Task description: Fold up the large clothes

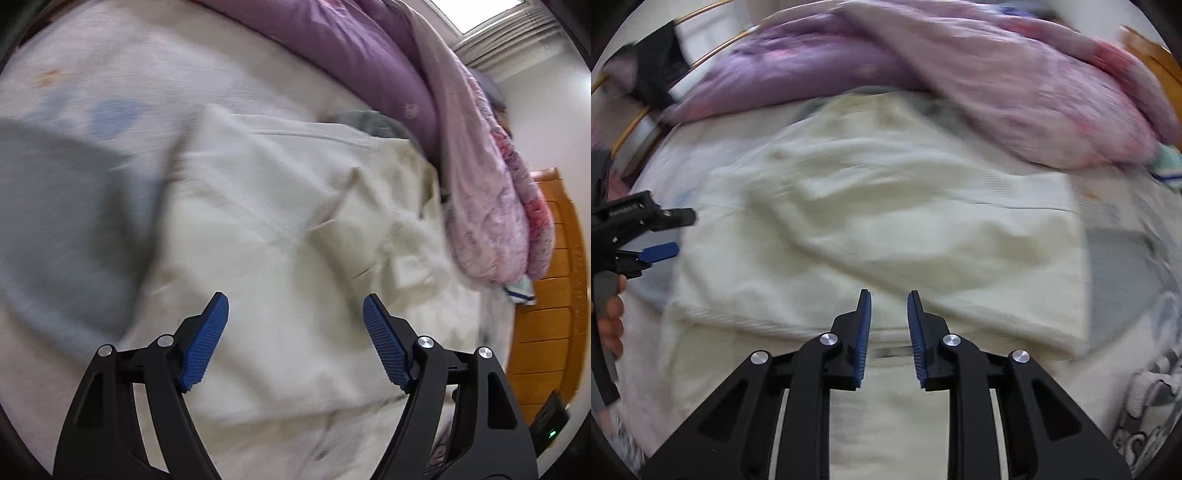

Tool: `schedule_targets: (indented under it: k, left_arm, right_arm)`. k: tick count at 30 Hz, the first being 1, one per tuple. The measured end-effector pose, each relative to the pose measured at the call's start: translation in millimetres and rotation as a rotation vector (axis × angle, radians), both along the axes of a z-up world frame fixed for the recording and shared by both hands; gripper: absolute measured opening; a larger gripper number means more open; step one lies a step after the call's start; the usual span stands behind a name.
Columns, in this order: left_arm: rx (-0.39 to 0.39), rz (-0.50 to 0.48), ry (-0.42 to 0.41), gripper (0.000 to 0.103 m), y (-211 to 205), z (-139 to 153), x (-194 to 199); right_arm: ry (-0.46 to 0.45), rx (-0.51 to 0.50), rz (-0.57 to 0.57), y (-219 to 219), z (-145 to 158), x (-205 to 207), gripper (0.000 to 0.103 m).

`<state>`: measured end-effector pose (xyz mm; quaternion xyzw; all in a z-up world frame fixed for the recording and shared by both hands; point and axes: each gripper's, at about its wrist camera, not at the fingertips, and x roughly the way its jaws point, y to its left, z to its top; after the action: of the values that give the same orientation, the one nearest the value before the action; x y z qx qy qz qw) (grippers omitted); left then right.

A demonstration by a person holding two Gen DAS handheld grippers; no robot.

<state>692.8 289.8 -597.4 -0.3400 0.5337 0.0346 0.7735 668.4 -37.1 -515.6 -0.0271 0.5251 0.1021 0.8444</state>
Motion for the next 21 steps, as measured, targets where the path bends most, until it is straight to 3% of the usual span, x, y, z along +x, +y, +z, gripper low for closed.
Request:
schedule_targets:
  k: [3,9,10,11,12,14,21]
  left_arm:
    - [-0.031,-0.005,-0.003,0.076,-13,-18,33]
    - [-0.038,0.058,0.102,0.078,-18,-56,71]
    - [-0.012,0.059,0.097,0.075,-20,-57,73]
    - [0.033,0.051,0.089,0.048,-22,-55,75]
    - [0.06,0.024,0.065,0.031,-23,-51,76]
    - [0.067,0.029,0.031,0.016,-21,-39,73]
    - [0.143,0.108,-0.119,0.014,8,32,12]
  right_arm:
    - [-0.015,0.009,-0.098,-47,1,10,0.02]
    - [0.008,0.061,-0.184,-101,-8,13,0.02]
    - [0.008,0.061,-0.188,-102,-9,12,0.02]
    - [0.011,0.065,-0.193,-105,-11,14,0.02]
    - [0.019,0.073,-0.2,-108,-13,16,0.02]
    - [0.023,0.085,-0.214,-112,-13,19,0.02]
    - [0.074,0.176,-0.271,-125,-10,38,0.021]
